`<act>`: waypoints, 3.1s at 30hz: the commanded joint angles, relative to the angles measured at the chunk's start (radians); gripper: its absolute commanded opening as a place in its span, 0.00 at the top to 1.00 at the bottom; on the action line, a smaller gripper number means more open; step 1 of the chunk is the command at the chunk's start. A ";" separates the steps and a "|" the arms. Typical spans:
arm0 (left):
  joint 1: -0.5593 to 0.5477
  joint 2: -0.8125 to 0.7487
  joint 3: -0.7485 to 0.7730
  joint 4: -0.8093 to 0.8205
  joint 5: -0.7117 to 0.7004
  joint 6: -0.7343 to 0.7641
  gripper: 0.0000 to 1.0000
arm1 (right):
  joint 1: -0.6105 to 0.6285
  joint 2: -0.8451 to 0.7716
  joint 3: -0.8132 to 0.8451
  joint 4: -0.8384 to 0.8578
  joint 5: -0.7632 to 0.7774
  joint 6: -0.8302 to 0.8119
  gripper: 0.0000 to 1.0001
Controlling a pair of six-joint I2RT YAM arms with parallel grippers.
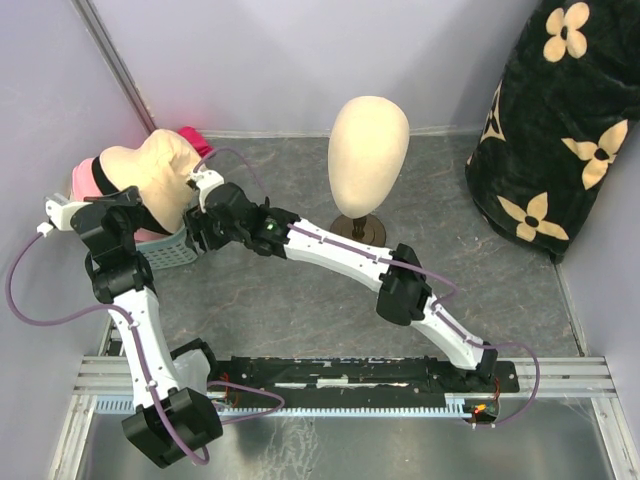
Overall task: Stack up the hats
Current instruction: Move the bin to the center of the board.
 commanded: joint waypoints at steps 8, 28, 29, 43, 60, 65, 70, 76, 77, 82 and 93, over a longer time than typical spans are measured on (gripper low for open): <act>0.013 -0.057 -0.023 0.004 -0.030 0.068 0.97 | -0.040 0.102 0.226 0.029 -0.060 0.087 0.31; 0.014 -0.184 -0.135 -0.080 -0.031 0.048 0.97 | -0.065 0.227 0.309 0.076 -0.089 0.136 0.33; 0.013 -0.192 -0.138 -0.089 -0.036 0.045 0.97 | -0.065 0.235 0.317 0.076 -0.089 0.137 0.33; 0.015 -0.250 -0.166 -0.153 -0.018 0.068 0.97 | -0.066 0.272 0.354 0.081 -0.164 0.135 0.37; 0.014 -0.305 -0.128 -0.280 0.005 0.101 0.97 | -0.064 0.300 0.371 0.090 -0.270 0.169 0.43; 0.015 -0.318 -0.123 -0.307 0.019 0.104 0.97 | -0.067 0.293 0.352 0.101 -0.280 0.188 0.49; 0.014 -0.327 -0.123 -0.322 0.008 0.096 0.97 | -0.068 0.266 0.312 0.102 -0.270 0.190 0.62; 0.014 -0.329 -0.137 -0.312 0.003 0.066 0.97 | -0.069 0.196 0.211 0.110 -0.235 0.164 0.79; 0.014 -0.327 -0.138 -0.307 0.003 0.063 0.97 | -0.068 0.192 0.205 0.106 -0.233 0.158 0.79; 0.014 -0.317 -0.130 -0.299 0.001 0.059 0.97 | -0.069 0.163 0.189 0.099 -0.220 0.150 0.85; 0.014 -0.281 -0.122 -0.246 0.027 0.036 0.97 | -0.068 0.021 0.028 0.128 -0.121 0.098 0.99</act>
